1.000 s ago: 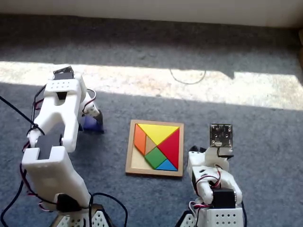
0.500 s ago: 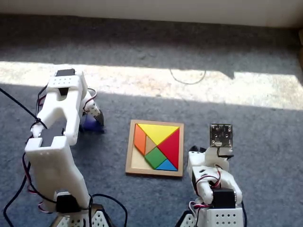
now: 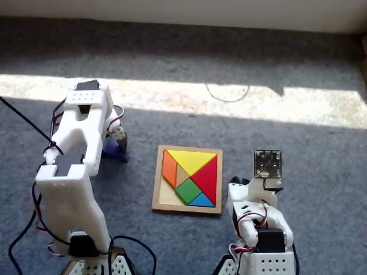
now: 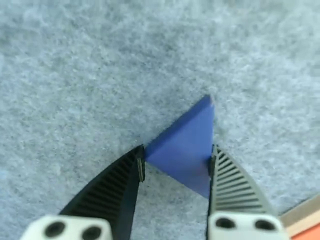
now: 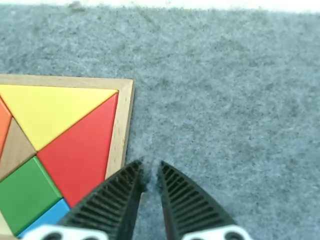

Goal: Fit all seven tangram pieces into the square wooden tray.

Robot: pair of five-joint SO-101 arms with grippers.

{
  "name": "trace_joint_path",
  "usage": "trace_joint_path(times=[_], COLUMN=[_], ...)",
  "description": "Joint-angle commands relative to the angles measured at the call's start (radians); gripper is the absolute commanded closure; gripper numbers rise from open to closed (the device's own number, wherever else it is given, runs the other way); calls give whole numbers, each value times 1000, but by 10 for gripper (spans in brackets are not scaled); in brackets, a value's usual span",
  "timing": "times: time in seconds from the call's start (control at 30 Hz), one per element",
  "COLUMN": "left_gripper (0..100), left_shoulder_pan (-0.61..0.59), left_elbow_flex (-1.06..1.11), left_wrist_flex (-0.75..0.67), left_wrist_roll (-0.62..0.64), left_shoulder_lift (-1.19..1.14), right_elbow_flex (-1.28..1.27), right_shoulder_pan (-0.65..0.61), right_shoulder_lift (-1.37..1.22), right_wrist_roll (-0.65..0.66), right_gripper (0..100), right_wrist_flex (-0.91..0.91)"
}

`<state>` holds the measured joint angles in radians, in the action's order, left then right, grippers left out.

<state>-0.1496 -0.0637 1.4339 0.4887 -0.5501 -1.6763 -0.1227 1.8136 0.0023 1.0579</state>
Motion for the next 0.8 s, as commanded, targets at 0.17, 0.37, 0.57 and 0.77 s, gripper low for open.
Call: trace_joint_path(times=[0.17,0.37,0.57,0.77], left_gripper=[994,994,994,994], left_shoulder_pan=[110,211,349,503], left_elbow_flex=[7,136,302,423], left_wrist_flex=[167,199,196,132], left_wrist_roll=[0,6,150,250], left_shoulder_lift=[209,404,561,605], right_elbow_flex=[-101,-101,-101,-101], right_shoulder_pan=[12,12,12,12], right_shoulder_lift=[12,12,12,12], right_wrist_roll=[-3,-3,-3,-3], right_gripper=[990,990,990,990], right_wrist_flex=[4,4,4,4])
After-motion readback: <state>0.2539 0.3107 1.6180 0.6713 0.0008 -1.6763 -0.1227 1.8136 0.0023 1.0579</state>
